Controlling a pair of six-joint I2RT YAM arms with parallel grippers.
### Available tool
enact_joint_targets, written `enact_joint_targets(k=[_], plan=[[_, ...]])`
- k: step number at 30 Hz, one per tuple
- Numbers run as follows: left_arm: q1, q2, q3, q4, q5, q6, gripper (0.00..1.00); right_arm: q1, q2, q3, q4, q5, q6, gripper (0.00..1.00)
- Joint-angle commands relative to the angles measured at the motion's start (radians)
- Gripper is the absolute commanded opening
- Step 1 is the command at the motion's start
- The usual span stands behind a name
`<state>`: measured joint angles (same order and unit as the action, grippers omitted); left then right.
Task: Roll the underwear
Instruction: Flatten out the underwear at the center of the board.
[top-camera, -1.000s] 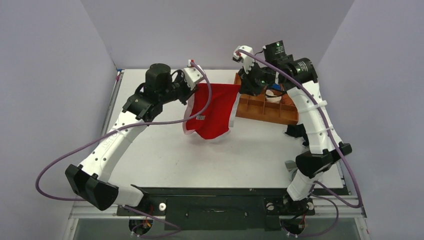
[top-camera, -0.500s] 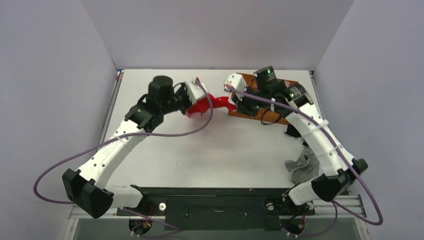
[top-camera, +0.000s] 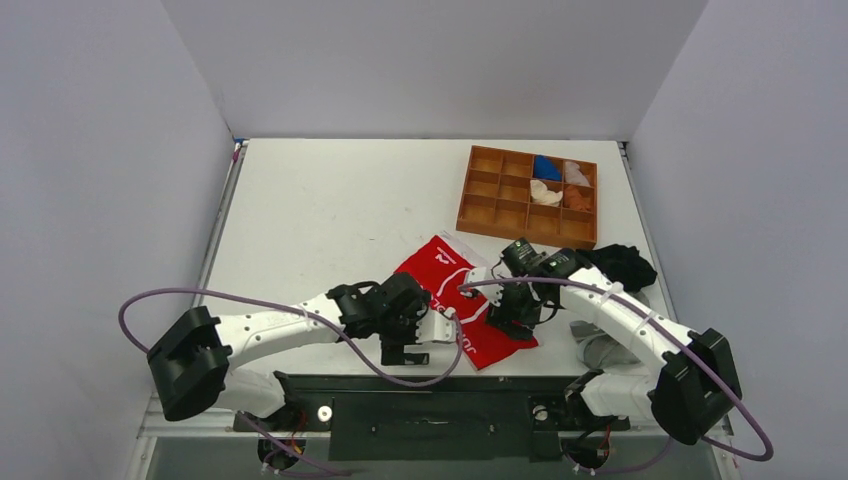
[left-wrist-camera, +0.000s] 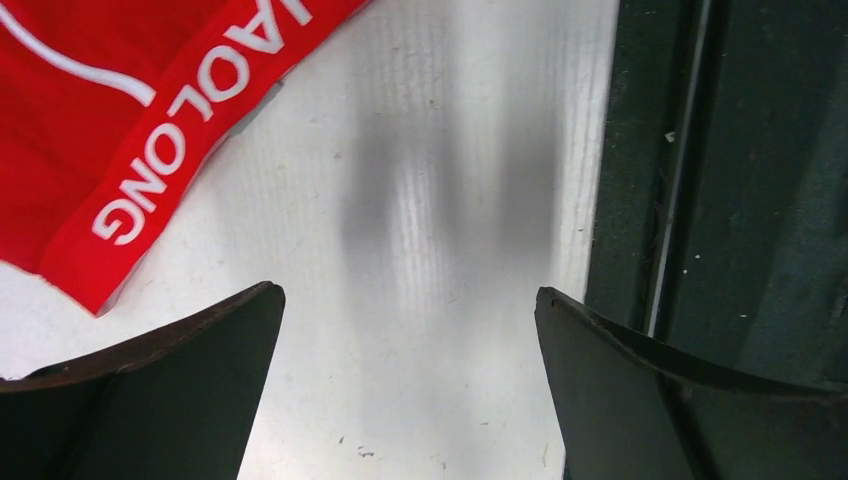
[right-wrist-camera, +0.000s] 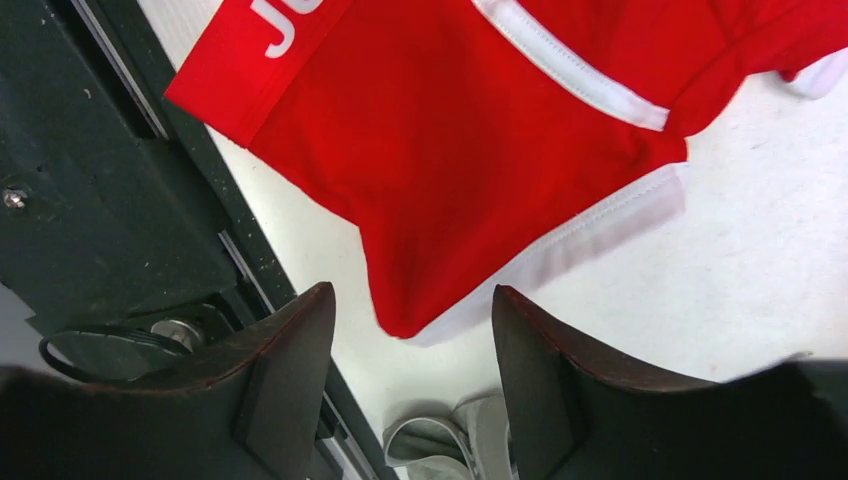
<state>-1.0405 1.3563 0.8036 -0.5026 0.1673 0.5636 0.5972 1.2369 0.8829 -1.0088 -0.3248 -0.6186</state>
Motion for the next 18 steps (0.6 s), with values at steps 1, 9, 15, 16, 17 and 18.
enact_joint_targets(k=[1,9,15,16,17,18], plan=[[0.015,-0.083,0.021,0.062,-0.092,0.014,0.97,-0.002,-0.070,0.018,0.047,0.018,0.000,0.56],[0.297,-0.035,0.075,0.188,0.006,-0.049,0.97,-0.086,-0.105,0.057,0.044,-0.022,-0.003,0.59],[0.522,0.173,0.228,0.226,0.162,-0.316,0.98,-0.141,-0.047,0.078,0.125,-0.108,0.055,0.58],[0.536,0.221,0.261,0.225,0.171,-0.340,0.99,-0.151,-0.042,0.079,0.158,-0.105,0.084,0.58],[0.553,0.241,0.276,0.223,0.176,-0.384,1.00,-0.158,-0.031,0.081,0.172,-0.104,0.095,0.57],[0.559,0.279,0.299,0.225,0.171,-0.404,1.00,-0.178,-0.021,0.085,0.194,-0.106,0.116,0.57]])
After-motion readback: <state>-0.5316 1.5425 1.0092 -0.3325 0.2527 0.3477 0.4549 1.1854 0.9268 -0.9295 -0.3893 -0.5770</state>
